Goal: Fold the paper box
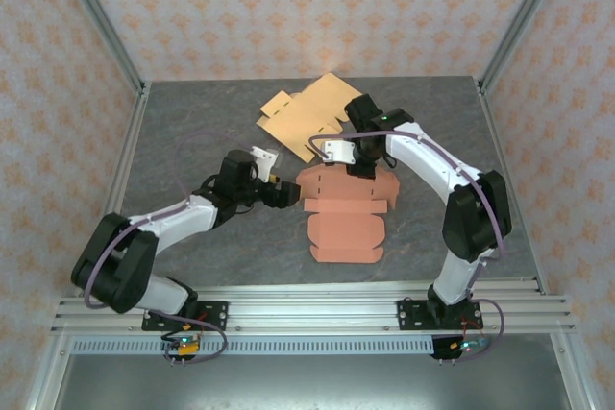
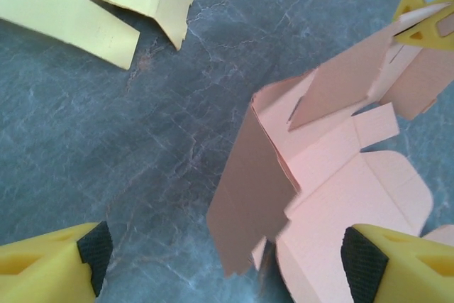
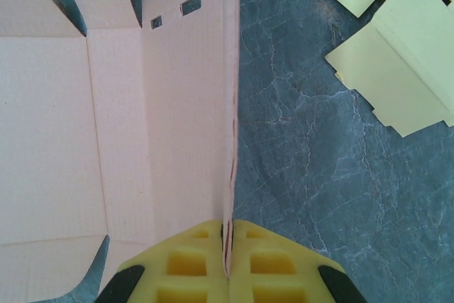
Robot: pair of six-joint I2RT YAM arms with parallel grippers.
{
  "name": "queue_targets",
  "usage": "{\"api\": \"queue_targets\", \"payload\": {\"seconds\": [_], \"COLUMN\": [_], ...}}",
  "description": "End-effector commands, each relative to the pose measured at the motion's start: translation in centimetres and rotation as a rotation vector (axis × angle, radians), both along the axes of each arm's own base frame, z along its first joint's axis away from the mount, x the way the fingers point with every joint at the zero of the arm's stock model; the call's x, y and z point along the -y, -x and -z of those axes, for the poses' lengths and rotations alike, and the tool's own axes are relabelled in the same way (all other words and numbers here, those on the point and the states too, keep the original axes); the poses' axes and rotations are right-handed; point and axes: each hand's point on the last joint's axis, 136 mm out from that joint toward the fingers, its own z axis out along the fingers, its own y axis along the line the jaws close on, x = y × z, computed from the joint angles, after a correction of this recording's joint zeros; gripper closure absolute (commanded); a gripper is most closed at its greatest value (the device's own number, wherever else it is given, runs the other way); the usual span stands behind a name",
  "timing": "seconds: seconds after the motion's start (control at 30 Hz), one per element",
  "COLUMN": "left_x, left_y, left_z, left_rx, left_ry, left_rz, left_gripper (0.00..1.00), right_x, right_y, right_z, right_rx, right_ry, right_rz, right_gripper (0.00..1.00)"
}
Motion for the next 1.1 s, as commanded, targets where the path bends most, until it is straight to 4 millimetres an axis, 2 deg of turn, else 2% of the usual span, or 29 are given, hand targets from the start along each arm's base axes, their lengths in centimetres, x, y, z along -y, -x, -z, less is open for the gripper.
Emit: {"api": "queue_targets", "payload": {"seconds": [0.0,0.07,0.17,0.2,0.3,0.4,0.53,0.6,0.73,0.8,0.83,0.9,0.93,0.97,1.0,1.07], "left_x": [1.7,2.3,2.8,3.0,3.1,3.3,2.9,2.6,2.1,1.7,1.5,1.0,0.9,0.9,1.0,1.2], "left_y": [-2.1,-2.5,-2.8,-2.8,-2.8,-2.8,-2.9,-3.1,-3.5,-3.6,-3.6,-3.6,-3.5,-3.4,-3.2,-2.9], "left_z": [-1.2,-0.6,-0.1,-0.1,-0.4,-0.5,-0.7,-0.6,-0.3,-0.1,0.0,-0.1,-0.1,-0.2,-0.2,-0.2], "left_rx": [0.093,0.084,0.069,0.071,0.076,0.08,0.095,0.099,0.113,0.132,0.14,0.161,0.168,0.181,0.192,0.211], "left_ry": [-0.014,0.011,0.04,0.044,0.048,0.057,0.059,0.06,0.07,0.066,0.06,0.054,0.049,0.047,0.046,0.037], "left_rz": [0.068,0.076,0.086,0.09,0.088,0.096,0.061,0.032,-0.036,-0.077,-0.096,-0.13,-0.141,-0.146,-0.146,-0.146], "left_gripper": [0.23,0.32,0.63,0.69,0.82,1.0,1.0,1.0,1.0,1.0,1.0,1.0,1.0,1.0,1.0,1.0], "right_x": [-0.6,-0.6,-0.8,-0.9,-1.4,-1.9,-1.7,-1.9,-2.7,-2.2,-1.4,2.1,3.7,5.1,5.4,4.6], "right_y": [-0.2,-0.4,-0.4,-0.3,-0.5,-1.4,-3.4,-4.0,-3.8,-4.5,-5.5,-7.5,-7.5,-7.1,-6.3,-5.1], "right_z": [-0.4,-0.6,-1.0,-1.1,-1.6,-2.3,-4.1,-6.4,-11.7,-14.4,-15.5,-16.8,-16.7,-16.0,-15.0,-12.9], "right_rx": [0.002,0.011,0.017,0.019,0.052,0.12,0.224,0.257,0.265,0.284,0.298,0.301,0.253,0.161,0.027,-0.23], "right_ry": [-0.015,-0.019,-0.031,-0.04,-0.092,-0.153,-0.21,-0.296,-0.552,-0.688,-0.765,-0.948,-1.019,-1.081,-1.131,-1.24], "right_rz": [-0.028,-0.024,-0.026,-0.026,-0.013,0.033,0.161,0.246,0.393,0.56,0.697,1.153,1.359,1.566,1.707,1.911], "right_gripper": [0.97,0.95,0.94,0.93,0.91,0.84,0.62,0.58,0.45,0.41,0.35,0.18,0.09,0.04,0.04,0.07]}}
